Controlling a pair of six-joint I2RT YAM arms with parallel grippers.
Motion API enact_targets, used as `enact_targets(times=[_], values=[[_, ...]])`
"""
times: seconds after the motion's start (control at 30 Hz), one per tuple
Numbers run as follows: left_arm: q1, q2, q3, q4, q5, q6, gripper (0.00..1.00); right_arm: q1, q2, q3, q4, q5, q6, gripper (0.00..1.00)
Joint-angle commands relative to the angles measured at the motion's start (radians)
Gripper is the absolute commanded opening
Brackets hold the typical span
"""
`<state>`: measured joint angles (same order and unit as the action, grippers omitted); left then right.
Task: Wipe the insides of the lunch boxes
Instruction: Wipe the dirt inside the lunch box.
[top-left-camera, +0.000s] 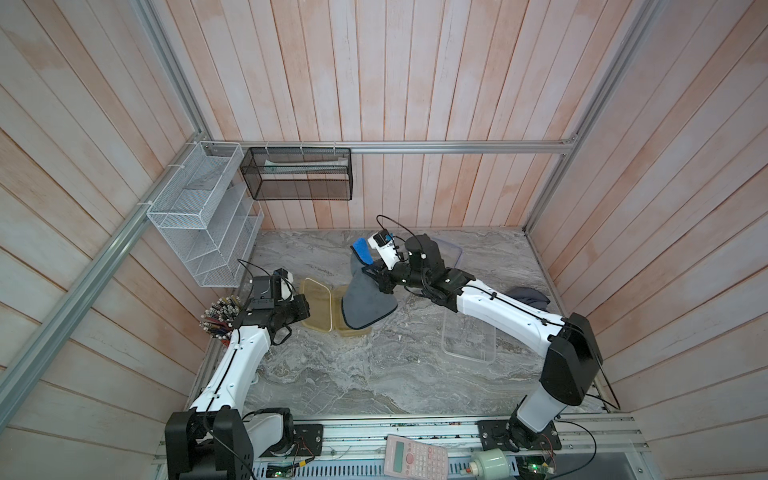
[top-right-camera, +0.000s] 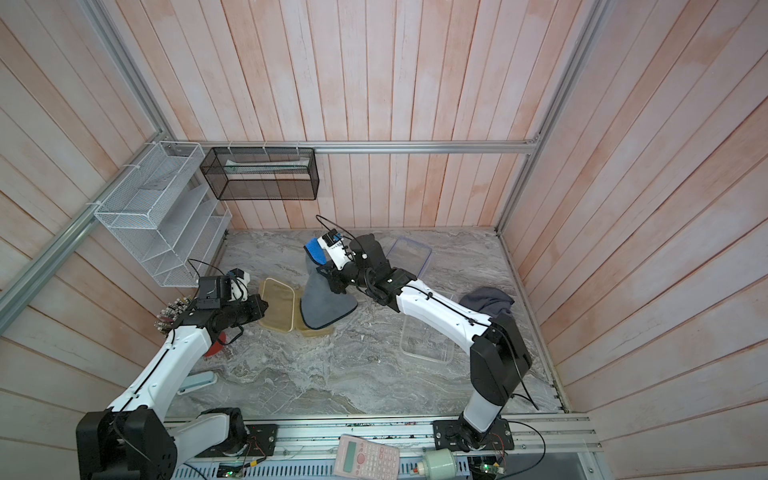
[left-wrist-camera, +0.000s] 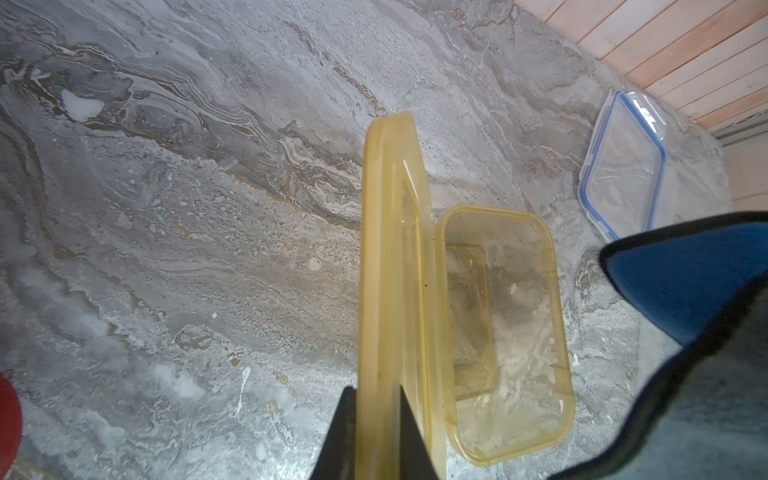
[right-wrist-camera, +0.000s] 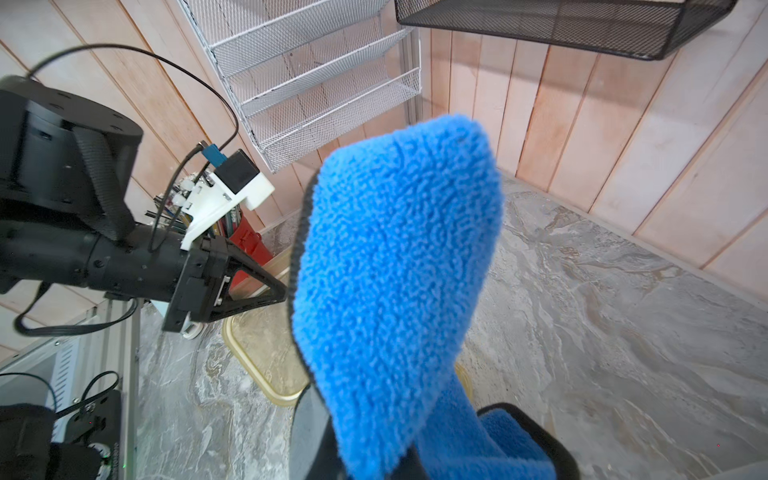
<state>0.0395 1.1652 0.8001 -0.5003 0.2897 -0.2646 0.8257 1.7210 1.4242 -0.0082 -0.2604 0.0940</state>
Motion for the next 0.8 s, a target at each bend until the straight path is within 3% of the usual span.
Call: enact_targets(times=[0.0,0.37,0.77], values=[[0.004,-0.004,-0.006,0.030,0.035,0.007,0.04,0.036,0.092,0.036,-0.038,0.220,-0.048,0.00],[0.004,-0.010,-0.007,0.039,0.040,-0.002,0.04,0.123,0.312,0.118,-0.046,0.472,-0.165,0.00],[0.005,-0.001,-0.010,0.106,0.034,-0.088,0.03,0.184,0.481,0.208,-0.296,0.421,-0.239,0.00]])
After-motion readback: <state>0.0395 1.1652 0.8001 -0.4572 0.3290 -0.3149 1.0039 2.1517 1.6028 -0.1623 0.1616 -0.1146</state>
